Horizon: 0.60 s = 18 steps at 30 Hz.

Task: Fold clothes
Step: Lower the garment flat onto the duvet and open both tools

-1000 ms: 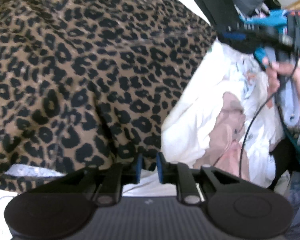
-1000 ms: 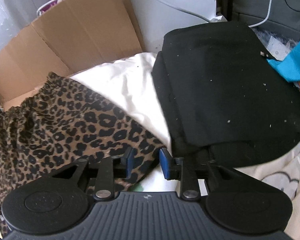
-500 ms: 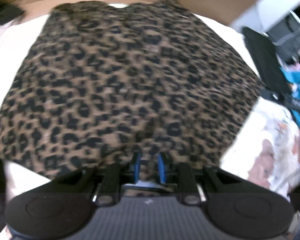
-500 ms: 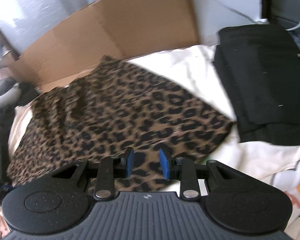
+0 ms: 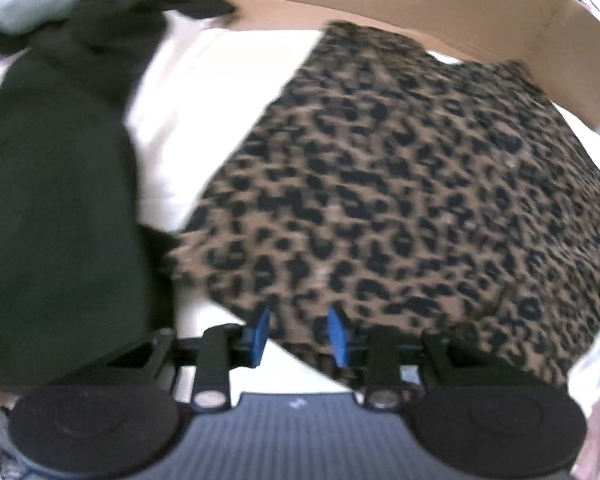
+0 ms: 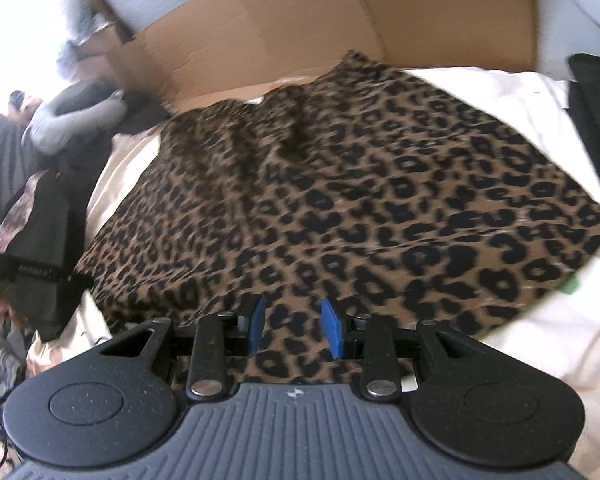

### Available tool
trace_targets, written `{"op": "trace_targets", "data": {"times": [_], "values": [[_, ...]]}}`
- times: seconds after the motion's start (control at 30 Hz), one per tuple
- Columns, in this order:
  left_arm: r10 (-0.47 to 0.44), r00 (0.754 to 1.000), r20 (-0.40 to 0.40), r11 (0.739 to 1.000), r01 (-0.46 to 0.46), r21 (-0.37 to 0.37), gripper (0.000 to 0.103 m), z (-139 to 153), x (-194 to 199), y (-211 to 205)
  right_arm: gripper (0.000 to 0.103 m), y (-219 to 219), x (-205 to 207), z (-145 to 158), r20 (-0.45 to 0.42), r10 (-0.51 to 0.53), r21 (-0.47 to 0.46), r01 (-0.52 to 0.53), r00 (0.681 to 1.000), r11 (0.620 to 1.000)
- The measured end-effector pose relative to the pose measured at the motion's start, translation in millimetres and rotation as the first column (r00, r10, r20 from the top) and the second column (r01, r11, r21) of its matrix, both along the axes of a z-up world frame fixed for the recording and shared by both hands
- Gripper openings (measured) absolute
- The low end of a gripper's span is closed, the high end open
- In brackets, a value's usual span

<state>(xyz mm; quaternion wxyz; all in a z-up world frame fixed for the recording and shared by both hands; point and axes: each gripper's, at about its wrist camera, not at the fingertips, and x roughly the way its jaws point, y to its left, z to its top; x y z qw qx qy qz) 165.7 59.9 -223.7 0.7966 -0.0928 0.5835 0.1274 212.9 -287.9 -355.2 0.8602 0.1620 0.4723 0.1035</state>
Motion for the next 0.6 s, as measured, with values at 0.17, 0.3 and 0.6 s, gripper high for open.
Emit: {"op": "trace_targets", "data": {"times": [0.17,0.3,0.6], "values": [[0.117,0.992,0.039,0.990,-0.120,0.077,0.035,3.2,-7.0,30.3,0.041,26.6,0.9,1.6,0.004,0.071,0.008,-0.071,0.997,0.997],[0.144,0.988,0.054,0.981,-0.149,0.124,0.035,0.5,-8.5,43.0,0.044,52.0,-3.7,-2.1,-0.006,0.148,0.000,-0.148,0.989,0.989],[0.128,0.990,0.055,0.982,-0.134,0.136,0.051,-21.2,2.9,46.7,0.047,99.0,-18.2,-11.8,-0.042,0.295,-0.035,-0.297,0.954,0.954]]}}
